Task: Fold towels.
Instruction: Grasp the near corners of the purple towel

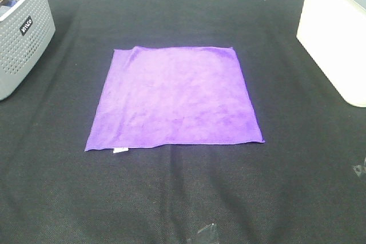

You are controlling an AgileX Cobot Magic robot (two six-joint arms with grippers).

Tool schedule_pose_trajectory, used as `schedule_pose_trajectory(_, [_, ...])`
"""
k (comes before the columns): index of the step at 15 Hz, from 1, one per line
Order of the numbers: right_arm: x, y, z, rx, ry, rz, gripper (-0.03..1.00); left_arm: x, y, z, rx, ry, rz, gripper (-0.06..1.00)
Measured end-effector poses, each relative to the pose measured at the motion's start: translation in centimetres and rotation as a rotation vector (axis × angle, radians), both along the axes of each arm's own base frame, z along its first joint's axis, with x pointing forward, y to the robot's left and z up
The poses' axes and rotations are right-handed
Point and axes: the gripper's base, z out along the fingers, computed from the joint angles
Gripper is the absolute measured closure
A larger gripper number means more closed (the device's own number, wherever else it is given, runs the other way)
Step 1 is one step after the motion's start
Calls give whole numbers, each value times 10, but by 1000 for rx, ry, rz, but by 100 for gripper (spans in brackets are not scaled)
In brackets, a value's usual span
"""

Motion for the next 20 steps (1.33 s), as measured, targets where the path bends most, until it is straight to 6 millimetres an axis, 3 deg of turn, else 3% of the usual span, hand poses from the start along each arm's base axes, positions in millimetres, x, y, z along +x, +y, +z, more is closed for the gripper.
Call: schedule_pose_trajectory(20, [0, 0, 0, -3, 0, 2, 3, 0, 0, 0, 8, 0, -4, -5])
